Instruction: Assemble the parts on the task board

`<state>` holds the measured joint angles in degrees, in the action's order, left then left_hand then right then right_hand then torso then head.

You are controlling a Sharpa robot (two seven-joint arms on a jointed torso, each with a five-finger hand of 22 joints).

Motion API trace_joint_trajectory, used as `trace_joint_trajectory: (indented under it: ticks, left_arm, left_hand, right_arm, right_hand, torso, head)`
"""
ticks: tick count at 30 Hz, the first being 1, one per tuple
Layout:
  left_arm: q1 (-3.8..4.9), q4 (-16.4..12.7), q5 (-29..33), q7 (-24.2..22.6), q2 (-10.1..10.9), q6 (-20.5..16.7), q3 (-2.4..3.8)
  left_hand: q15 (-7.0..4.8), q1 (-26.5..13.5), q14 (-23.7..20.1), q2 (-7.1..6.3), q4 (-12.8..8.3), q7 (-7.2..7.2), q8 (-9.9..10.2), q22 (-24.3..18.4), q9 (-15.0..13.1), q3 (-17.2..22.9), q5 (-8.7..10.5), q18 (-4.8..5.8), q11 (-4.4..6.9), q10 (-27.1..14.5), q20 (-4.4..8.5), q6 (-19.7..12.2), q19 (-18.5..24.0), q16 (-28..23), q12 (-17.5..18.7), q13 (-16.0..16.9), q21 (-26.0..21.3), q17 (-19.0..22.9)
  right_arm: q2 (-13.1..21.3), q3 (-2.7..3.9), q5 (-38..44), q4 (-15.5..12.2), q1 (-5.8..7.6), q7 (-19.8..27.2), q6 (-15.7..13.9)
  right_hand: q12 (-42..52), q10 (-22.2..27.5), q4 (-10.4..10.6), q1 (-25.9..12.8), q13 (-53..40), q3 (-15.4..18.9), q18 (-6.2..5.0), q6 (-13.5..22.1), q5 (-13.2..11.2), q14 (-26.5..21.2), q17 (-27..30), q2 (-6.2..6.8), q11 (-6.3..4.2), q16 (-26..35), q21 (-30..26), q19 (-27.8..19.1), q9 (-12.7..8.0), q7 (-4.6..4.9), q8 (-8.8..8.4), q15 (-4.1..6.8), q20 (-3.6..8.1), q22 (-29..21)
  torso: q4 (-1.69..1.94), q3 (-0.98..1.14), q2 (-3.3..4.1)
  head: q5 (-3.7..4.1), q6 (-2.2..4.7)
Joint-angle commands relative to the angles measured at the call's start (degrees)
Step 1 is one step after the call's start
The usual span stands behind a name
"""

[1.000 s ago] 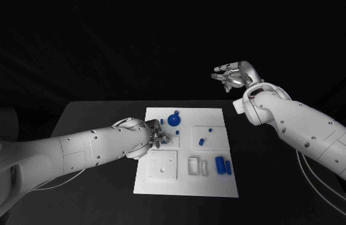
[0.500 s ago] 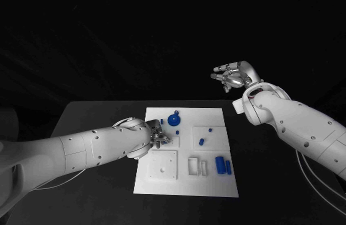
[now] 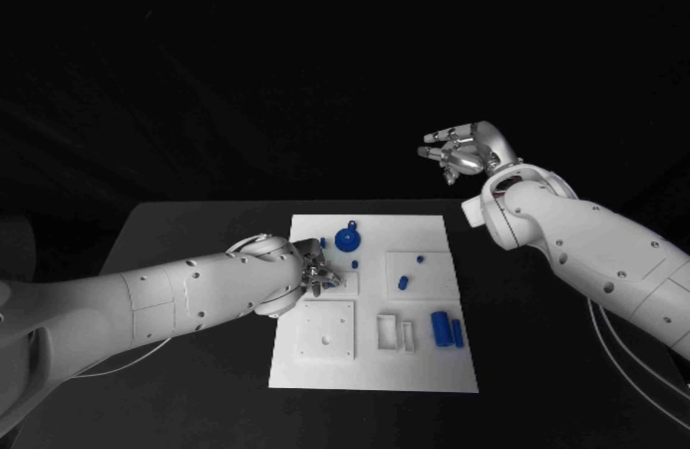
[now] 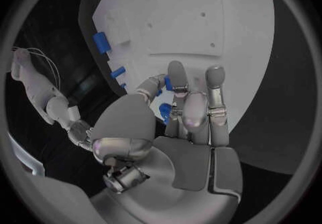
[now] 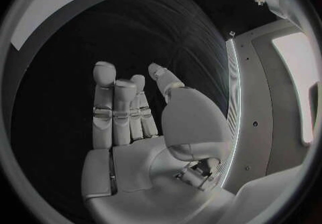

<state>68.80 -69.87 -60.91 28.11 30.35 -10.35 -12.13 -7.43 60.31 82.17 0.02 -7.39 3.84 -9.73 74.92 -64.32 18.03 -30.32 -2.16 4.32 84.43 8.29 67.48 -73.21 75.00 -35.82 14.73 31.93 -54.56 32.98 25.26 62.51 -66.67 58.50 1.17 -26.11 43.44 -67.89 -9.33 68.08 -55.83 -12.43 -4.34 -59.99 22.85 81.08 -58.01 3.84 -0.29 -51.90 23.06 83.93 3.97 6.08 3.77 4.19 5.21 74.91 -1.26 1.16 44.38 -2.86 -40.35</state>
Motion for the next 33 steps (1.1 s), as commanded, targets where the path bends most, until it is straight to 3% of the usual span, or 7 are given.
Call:
trace_joint_trajectory:
  ticks: [1, 5, 8, 11, 25, 33]
  left_arm:
    - [-0.59, -0.15, 0.03, -0.37, -0.59, 1.62, -0.23]
    - [-0.61, 0.00, -0.10, -0.28, -0.69, 1.76, -0.23]
    - [-0.62, 0.18, -0.26, -0.19, -0.76, 1.86, -0.22]
    - [-0.63, 0.35, -0.34, -0.13, -0.84, 1.93, -0.22]
    - [-0.74, 1.04, -0.46, -0.09, -1.27, 2.17, -0.22]
    - [-0.78, 1.37, -0.47, -0.03, -1.14, 2.15, -0.22]
  left_hand:
    - [-0.26, 1.13, 0.03, 0.80, 0.18, -6.61, 0.25, 1.01, 0.13, -0.38, 0.39, 0.59, 0.65, 2.41, 0.16, 6.33, -0.05, 0.16, -0.19, 0.08, 0.19, 0.07]
    - [-0.26, 1.17, 0.03, 0.80, 0.42, -6.64, 0.10, 1.02, 0.19, -0.72, 1.26, 0.59, 0.65, 2.41, 0.15, 6.28, -0.06, 0.17, -0.21, 0.10, 0.18, 0.09]
    - [-0.27, 1.13, 0.01, 0.76, 0.88, -6.70, -0.04, 1.01, 0.24, -1.40, 3.47, 0.60, 0.67, 2.41, 0.14, 6.21, -0.06, 0.17, -0.23, 0.12, 0.15, 0.14]
    - [-0.30, 1.08, 0.00, 0.56, 1.64, -6.77, -0.14, 1.00, 0.36, -2.21, 4.22, 0.64, 0.69, 2.41, 0.17, 6.17, -0.09, 0.19, -0.25, 0.15, 0.10, 0.18]
    - [-0.35, 1.10, -0.03, -0.42, 3.61, -6.87, -0.31, 0.99, 0.74, -3.67, 5.03, 0.74, 0.73, 2.41, 0.23, 6.15, -0.17, 0.17, -0.18, 0.17, -0.08, 0.35]
    - [-0.38, 1.36, -0.03, -0.94, 5.36, -6.98, -0.42, 1.00, 0.91, -5.04, 7.86, 0.78, 0.77, 2.41, 0.25, 6.30, -0.22, 0.22, -0.23, 0.22, -0.17, 0.35]
  right_arm:
    - [-0.05, 0.03, 0.16, -0.11, 0.00, 0.27, 0.85]
    - [-0.05, 0.03, 0.16, -0.10, 0.00, 0.28, 0.88]
    - [-0.05, 0.03, 0.16, -0.10, 0.00, 0.29, 0.90]
    - [-0.05, 0.03, 0.16, -0.14, 0.00, 0.30, 0.93]
    - [0.04, 0.02, 0.16, -0.24, 0.00, 0.30, 0.94]
    - [0.13, 0.02, 0.16, -0.24, -0.01, 0.33, 0.89]
  right_hand:
    - [0.36, 0.21, 0.07, -0.28, 0.05, 0.28, -1.08, 0.01, -0.11, -0.33, 0.00, -0.08, -0.02, -0.04, -0.25, 2.16, -0.05, -0.01, -0.19, -0.05, 0.00, 2.76]
    - [0.36, 0.21, 0.07, -0.28, 0.05, 0.28, -1.08, 0.01, -0.11, -0.33, 0.00, -0.08, -0.02, -0.04, -0.25, 2.16, -0.05, -0.01, -0.19, -0.05, 0.00, 2.76]
    - [0.36, 0.21, 0.07, -0.28, 0.05, 0.28, -1.08, 0.01, -0.11, -0.33, 0.00, -0.08, -0.02, -0.04, -0.25, 2.16, -0.05, -0.01, -0.19, -0.05, 0.00, 2.76]
    - [0.36, 0.21, 0.07, -0.28, 0.05, 0.28, -1.08, 0.01, -0.11, -0.33, 0.00, -0.08, -0.02, -0.04, -0.25, 2.16, -0.05, -0.01, -0.19, -0.05, 0.00, 2.76]
    - [0.36, 0.24, 0.13, -0.18, 0.08, 0.59, -1.08, 0.03, -0.09, -0.35, 0.02, -0.18, -0.02, -0.02, -0.43, 2.15, -0.05, -0.01, -0.19, -0.05, 0.00, 2.74]
    - [0.37, 0.25, 0.21, -0.21, 0.10, 0.73, -1.08, 0.02, -0.07, -0.35, 0.03, -0.23, -0.02, -0.01, -0.48, 2.15, -0.04, -0.01, -0.18, -0.06, -0.01, 2.73]
  torso:
    - [0.02, -0.01, 0.00]
    - [0.03, -0.03, -0.01]
    - [0.06, -0.03, -0.02]
    - [0.05, -0.06, -0.02]
    - [0.06, -0.09, 0.02]
    - [0.08, -0.07, 0.02]
  head:
    - [0.01, 0.00]
    - [0.05, -0.01]
    - [0.11, -0.01]
    - [0.16, 0.05]
    - [0.35, -0.02]
    - [0.42, -0.05]
